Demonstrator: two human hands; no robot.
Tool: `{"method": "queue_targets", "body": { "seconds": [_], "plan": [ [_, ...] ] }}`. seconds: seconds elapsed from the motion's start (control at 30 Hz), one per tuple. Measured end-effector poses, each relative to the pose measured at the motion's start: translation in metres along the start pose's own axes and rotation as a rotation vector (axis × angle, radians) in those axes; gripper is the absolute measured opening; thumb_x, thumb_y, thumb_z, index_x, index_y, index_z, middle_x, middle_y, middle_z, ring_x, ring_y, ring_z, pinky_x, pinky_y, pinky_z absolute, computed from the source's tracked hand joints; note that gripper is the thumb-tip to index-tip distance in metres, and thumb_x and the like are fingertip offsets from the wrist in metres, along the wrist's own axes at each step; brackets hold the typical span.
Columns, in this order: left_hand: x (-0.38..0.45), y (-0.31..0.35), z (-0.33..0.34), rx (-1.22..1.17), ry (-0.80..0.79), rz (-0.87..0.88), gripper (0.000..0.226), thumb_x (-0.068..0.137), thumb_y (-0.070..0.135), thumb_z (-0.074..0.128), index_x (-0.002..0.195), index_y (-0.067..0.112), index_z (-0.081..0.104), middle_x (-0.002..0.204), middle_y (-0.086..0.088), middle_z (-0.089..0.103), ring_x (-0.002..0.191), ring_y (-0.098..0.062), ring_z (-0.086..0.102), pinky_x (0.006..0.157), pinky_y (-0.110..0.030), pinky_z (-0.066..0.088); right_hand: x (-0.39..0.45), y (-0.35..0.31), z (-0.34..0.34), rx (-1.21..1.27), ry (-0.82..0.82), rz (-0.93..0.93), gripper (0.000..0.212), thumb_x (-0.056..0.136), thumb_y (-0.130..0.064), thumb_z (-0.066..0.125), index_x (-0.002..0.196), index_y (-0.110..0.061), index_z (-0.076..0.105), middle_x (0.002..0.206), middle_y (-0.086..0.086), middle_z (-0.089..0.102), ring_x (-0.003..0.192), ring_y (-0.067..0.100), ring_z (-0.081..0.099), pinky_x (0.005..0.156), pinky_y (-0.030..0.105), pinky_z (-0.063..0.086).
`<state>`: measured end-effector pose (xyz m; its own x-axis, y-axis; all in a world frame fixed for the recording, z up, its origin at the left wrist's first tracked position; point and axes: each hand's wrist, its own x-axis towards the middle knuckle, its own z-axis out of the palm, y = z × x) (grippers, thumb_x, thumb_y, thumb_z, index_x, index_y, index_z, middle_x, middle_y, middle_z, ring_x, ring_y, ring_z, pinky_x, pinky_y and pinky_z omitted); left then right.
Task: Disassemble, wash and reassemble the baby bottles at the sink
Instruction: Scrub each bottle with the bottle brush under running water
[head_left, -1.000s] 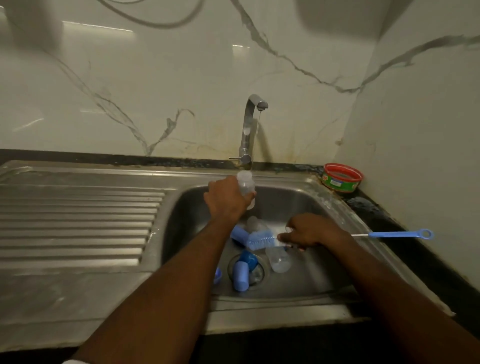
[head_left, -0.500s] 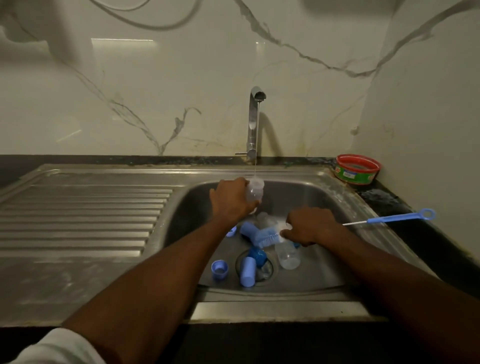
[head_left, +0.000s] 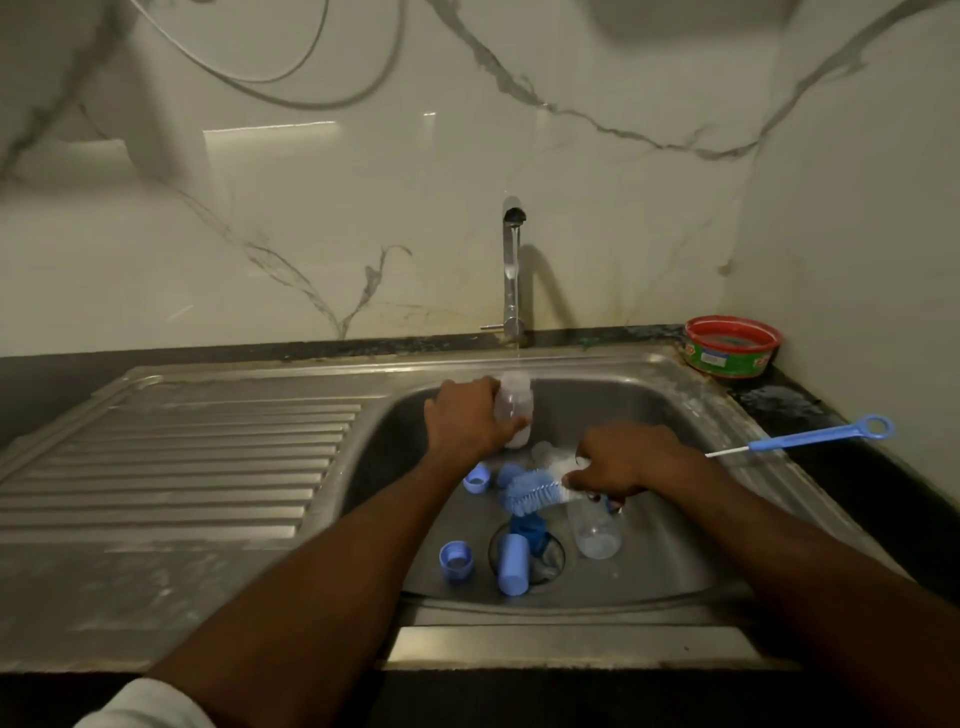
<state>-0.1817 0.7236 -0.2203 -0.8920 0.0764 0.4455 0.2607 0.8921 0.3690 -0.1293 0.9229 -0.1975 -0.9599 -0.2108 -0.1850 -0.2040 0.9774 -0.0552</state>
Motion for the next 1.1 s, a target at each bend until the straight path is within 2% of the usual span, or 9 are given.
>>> {"method": "queue_targets", "body": {
  "seconds": [0.13, 0.27, 0.33, 0.4, 0.47, 0.53, 0.73, 0.93, 1.1],
  "plan": [
    [0.004, 0.003, 0.002, -0.078, 0.062, 0.028, 0.056, 0.083, 0.064, 0.070, 0.123, 0.027, 0.063, 0.111, 0.001, 0.071, 0.102, -0.017, 0.065, 0.093, -0.045, 0.053, -0.003, 0.000, -0.003, -0.004, 0.006, 0.015, 0.036, 0.092, -0.056, 0.058, 0.081, -0.023, 0.068, 0.052, -0.012, 0.062, 0.062, 0.002, 0.062, 0.065, 0.028, 0.045],
    [0.002, 0.000, 0.004, -0.063, -0.039, 0.034, 0.051, 0.087, 0.054, 0.072, 0.126, 0.023, 0.061, 0.116, -0.003, 0.069, 0.107, -0.019, 0.063, 0.100, -0.045, 0.051, -0.008, 0.003, -0.007, 0.012, 0.024, 0.047, 0.038, 0.092, -0.055, 0.059, 0.091, -0.020, 0.074, 0.061, -0.011, 0.067, 0.063, 0.003, 0.066, 0.062, 0.025, 0.046],
    [0.005, 0.001, -0.002, -0.236, 0.034, 0.021, 0.054, 0.090, 0.044, 0.073, 0.135, 0.018, 0.058, 0.126, -0.009, 0.067, 0.114, -0.023, 0.063, 0.103, -0.037, 0.048, -0.011, 0.005, -0.010, 0.030, 0.007, 0.056, 0.038, 0.094, -0.053, 0.059, 0.086, -0.019, 0.073, 0.056, -0.012, 0.066, 0.059, 0.002, 0.066, 0.062, 0.025, 0.049],
    [0.008, 0.002, -0.008, -0.298, -0.030, 0.075, 0.062, 0.093, 0.036, 0.072, 0.147, 0.020, 0.047, 0.138, -0.015, 0.056, 0.123, -0.029, 0.056, 0.101, -0.029, 0.040, -0.013, 0.007, -0.011, 0.036, 0.002, 0.063, 0.037, 0.095, -0.052, 0.059, 0.077, -0.020, 0.067, 0.052, -0.011, 0.064, 0.057, 0.004, 0.065, 0.062, 0.025, 0.048],
    [0.008, -0.002, -0.010, -0.111, -0.183, 0.161, 0.074, 0.093, 0.038, 0.070, 0.155, 0.033, 0.032, 0.141, -0.015, 0.042, 0.122, -0.031, 0.052, 0.102, -0.032, 0.043, -0.016, 0.007, -0.012, 0.032, 0.007, 0.070, 0.037, 0.096, -0.051, 0.060, 0.075, -0.021, 0.063, 0.060, -0.008, 0.066, 0.059, 0.007, 0.066, 0.066, 0.027, 0.053],
    [0.008, -0.006, -0.014, 0.074, -0.191, 0.242, 0.082, 0.087, 0.034, 0.076, 0.155, 0.039, 0.029, 0.140, -0.010, 0.040, 0.122, -0.029, 0.052, 0.102, -0.039, 0.049, -0.018, 0.007, -0.012, 0.059, -0.011, 0.093, 0.034, 0.095, -0.051, 0.061, 0.080, -0.020, 0.065, 0.069, -0.006, 0.071, 0.063, 0.009, 0.070, 0.074, 0.029, 0.058],
    [0.019, 0.014, -0.036, 0.438, -0.046, 0.498, 0.067, 0.074, 0.020, 0.086, 0.134, 0.029, 0.058, 0.142, -0.001, 0.047, 0.133, -0.024, 0.040, 0.109, -0.041, 0.043, -0.019, 0.006, -0.010, 0.111, -0.074, 0.090, 0.031, 0.097, -0.048, 0.060, 0.094, -0.018, 0.069, 0.084, -0.003, 0.076, 0.058, 0.007, 0.067, 0.077, 0.030, 0.059],
    [0.016, 0.017, -0.032, 0.533, 0.017, 0.561, 0.064, 0.073, 0.020, 0.087, 0.131, 0.034, 0.061, 0.140, 0.001, 0.050, 0.138, -0.026, 0.037, 0.115, -0.046, 0.033, -0.021, 0.005, -0.010, 0.116, -0.099, 0.100, 0.029, 0.098, -0.048, 0.059, 0.100, -0.019, 0.064, 0.088, -0.001, 0.076, 0.061, 0.008, 0.066, 0.075, 0.029, 0.058],
    [0.017, 0.006, -0.024, 0.475, 0.002, 0.479, 0.063, 0.078, 0.036, 0.082, 0.135, 0.036, 0.056, 0.139, 0.002, 0.051, 0.133, -0.024, 0.040, 0.110, -0.044, 0.034, -0.023, 0.004, -0.012, 0.110, -0.092, 0.097, 0.027, 0.099, -0.045, 0.059, 0.085, -0.022, 0.059, 0.067, -0.008, 0.065, 0.054, 0.004, 0.061, 0.064, 0.025, 0.051]
  ]
}}
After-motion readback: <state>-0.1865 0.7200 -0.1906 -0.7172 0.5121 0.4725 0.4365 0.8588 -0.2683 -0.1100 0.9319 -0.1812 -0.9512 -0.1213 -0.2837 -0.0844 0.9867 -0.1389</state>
